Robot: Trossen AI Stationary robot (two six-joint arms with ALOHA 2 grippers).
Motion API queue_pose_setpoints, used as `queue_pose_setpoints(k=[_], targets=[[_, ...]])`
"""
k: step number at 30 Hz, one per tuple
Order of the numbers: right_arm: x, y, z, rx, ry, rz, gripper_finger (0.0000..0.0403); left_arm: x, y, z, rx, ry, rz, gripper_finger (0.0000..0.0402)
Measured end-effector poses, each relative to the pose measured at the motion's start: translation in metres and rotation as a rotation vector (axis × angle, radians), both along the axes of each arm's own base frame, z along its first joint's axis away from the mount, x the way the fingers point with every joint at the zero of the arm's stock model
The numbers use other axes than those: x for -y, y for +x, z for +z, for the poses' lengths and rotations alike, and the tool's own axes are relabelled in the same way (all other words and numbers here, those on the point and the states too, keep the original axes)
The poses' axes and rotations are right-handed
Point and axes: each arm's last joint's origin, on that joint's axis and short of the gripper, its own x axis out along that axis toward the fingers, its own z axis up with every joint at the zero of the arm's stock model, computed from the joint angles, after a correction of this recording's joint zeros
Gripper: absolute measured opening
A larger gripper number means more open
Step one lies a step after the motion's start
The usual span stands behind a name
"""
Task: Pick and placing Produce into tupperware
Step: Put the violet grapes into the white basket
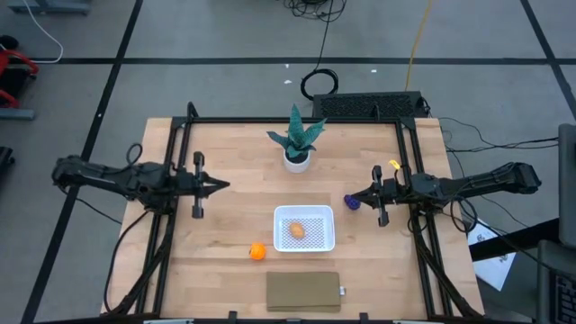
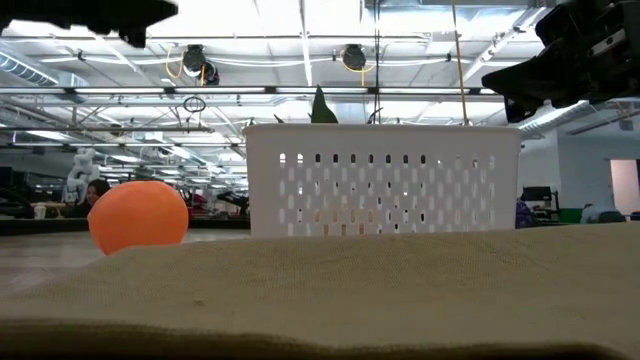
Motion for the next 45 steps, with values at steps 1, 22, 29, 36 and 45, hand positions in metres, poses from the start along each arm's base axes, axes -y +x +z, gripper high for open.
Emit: queue_pose_setpoints(k=[1,22,29,36,45], targets=[[0.000,0.000,0.000,0.000,0.009,-0.001,0.0000,0.000,-0.001,-0.005,-0.006,-0.008,0.001,0.0000],[0.001,0.003,-0.001,-0.004,0.036,-0.045,0.0000,0.000,-0.001,-0.049,-0.066,-0.025,0.003,0.0009],[0.007,0.003,0.000,0.009,0.061,-0.124,0.0000,0.000,-0.001,-0.049,-0.066,-0.026,0.002,0.0020],[0.016,0.006,0.022,-0.088,0.072,-0.201,0.0000,0.000,-0.001,-0.049,-0.067,-0.026,0.002,0.0010],[0.022,0.006,0.069,-0.233,0.073,-0.245,0.0000,0.000,-0.001,-0.049,-0.067,-0.025,0.002,0.0015]])
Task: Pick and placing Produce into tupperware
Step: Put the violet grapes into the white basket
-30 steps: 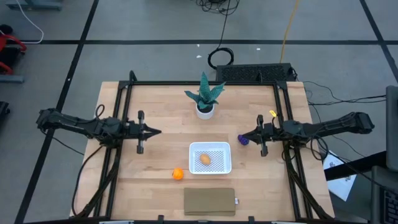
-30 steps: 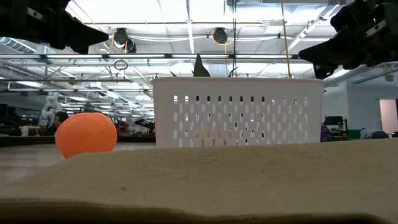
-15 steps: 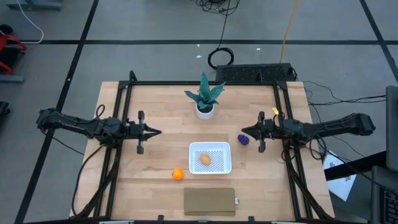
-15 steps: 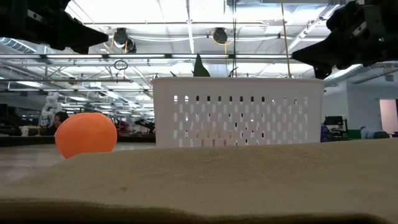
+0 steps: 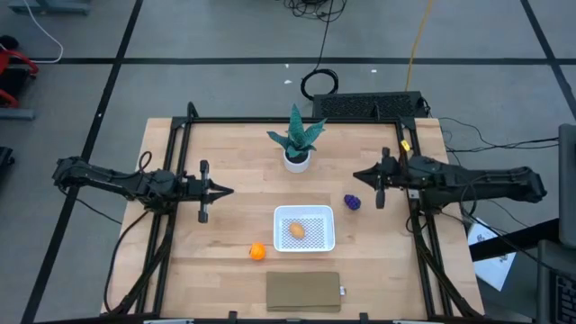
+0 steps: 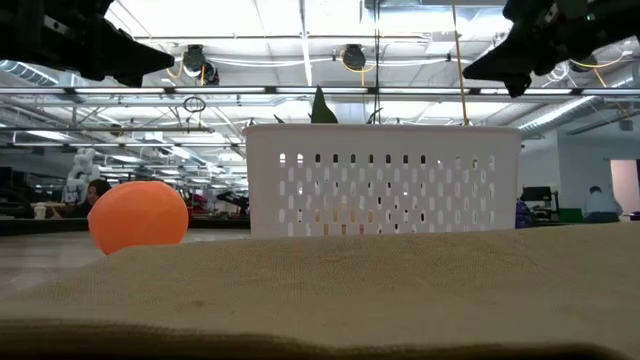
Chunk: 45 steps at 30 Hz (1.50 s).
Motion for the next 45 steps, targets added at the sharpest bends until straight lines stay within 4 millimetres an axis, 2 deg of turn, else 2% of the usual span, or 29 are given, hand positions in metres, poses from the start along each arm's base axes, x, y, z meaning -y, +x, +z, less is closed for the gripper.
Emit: queue_pose_setpoints(k=[8,19,25,30,35,41,45], targets=[[0.003,0.013,0.028,-0.126,0.025,-0.027,0.0000,0.000,0.000,0.000,0.000,0.000,0.000,0.0028],[0.013,0.037,0.058,-0.409,0.129,-0.061,0.0000,0.000,0.000,0.000,-0.001,0.001,0.000,0.0002],[0.021,0.048,0.069,-0.567,0.222,-0.060,0.0000,0.000,0.000,0.000,-0.002,-0.002,0.000,0.0020],[0.028,0.055,0.068,-0.688,0.295,-0.086,0.0000,0.000,0.000,-0.001,-0.008,-0.016,0.001,0.0028],[0.033,0.059,0.059,-0.781,0.405,-0.081,0.0000,0.000,0.000,-0.001,-0.008,-0.017,0.001,0.0019],[0.037,0.065,0.049,-0.869,0.445,-0.085,0.0000,0.000,0.000,-0.001,-0.008,-0.017,0.001,0.0002],[0.040,0.072,0.046,-0.918,0.472,-0.071,0.0000,0.000,0.000,-0.001,-0.008,-0.016,0.001,0.0009]])
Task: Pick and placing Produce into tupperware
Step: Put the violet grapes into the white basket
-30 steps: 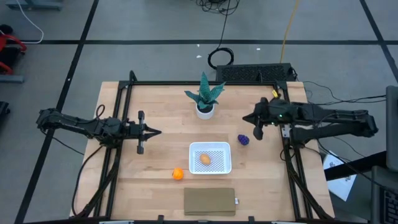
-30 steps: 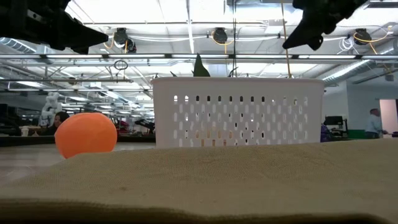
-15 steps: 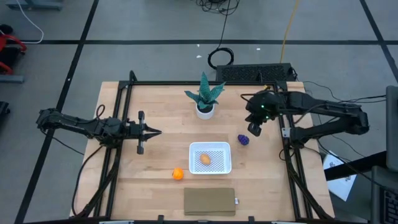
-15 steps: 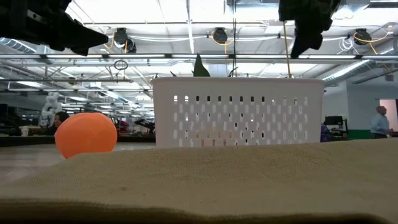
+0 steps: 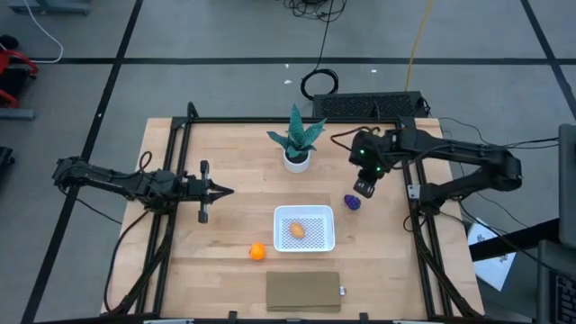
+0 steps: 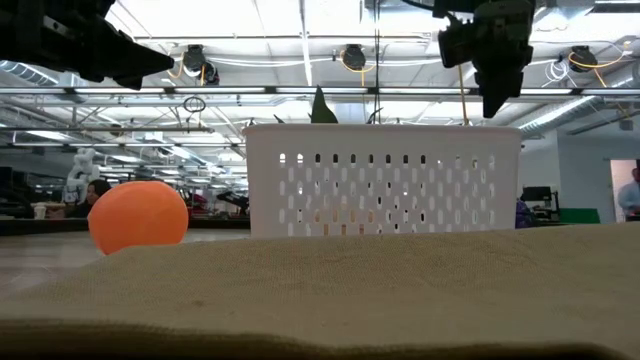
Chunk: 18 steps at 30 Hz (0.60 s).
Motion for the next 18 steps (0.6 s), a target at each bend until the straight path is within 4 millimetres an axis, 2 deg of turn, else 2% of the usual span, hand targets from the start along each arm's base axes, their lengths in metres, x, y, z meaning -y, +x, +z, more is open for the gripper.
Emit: queue_pose_setpoints(k=[8,18], targets=[[0.004,0.014,-0.001,-0.045,0.001,0.037,0.0000,0.000,0.000,0.000,0.000,0.003,0.000,0.0027],[0.007,0.021,-0.002,-0.149,0.027,0.061,0.0000,0.000,0.000,-0.002,-0.017,0.008,0.001,0.0003]])
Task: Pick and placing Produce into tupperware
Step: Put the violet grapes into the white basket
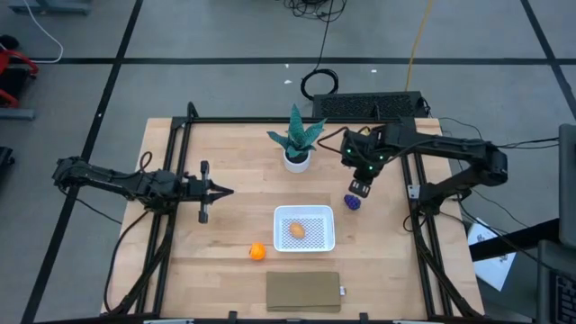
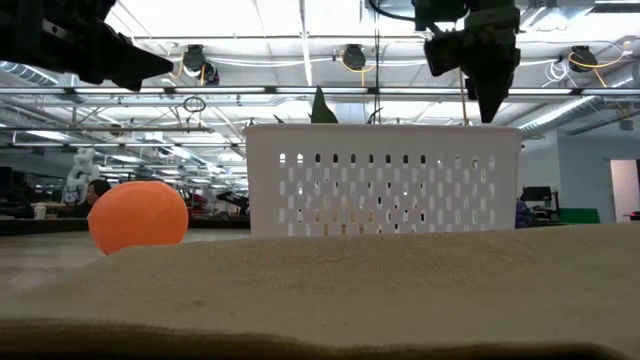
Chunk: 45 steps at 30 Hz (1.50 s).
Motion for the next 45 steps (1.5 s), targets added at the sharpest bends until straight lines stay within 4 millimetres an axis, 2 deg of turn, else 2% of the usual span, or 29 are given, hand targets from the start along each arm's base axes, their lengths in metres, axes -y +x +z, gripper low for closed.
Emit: queue_pose_setpoints(k=[11,18,22,35,45], targets=[[0.0010,0.0016,-0.0013,-0.001,0.001,-0.007,0.0000,0.0000,-0.0001,-0.0006,-0.007,0.013,-0.001,0.0029],[0.0010,0.0018,-0.0012,0.001,-0.001,-0.006,0.0008,0.0000,-0.0001,-0.0005,-0.006,0.013,-0.001,0.0031],[0.0017,0.0030,-0.0011,0.011,-0.020,-0.007,0.0036,0.0000,-0.0001,-0.0005,-0.006,0.013,-0.001,0.0033],[0.0017,0.0023,-0.0012,0.001,-0.022,-0.012,0.0171,0.0000,-0.0001,-0.0005,-0.006,0.012,-0.001,0.0033],[0.0009,0.0023,-0.0056,0.005,0.000,-0.009,0.0223,0.0000,-0.0001,-0.0006,-0.006,0.011,-0.001,0.0033]])
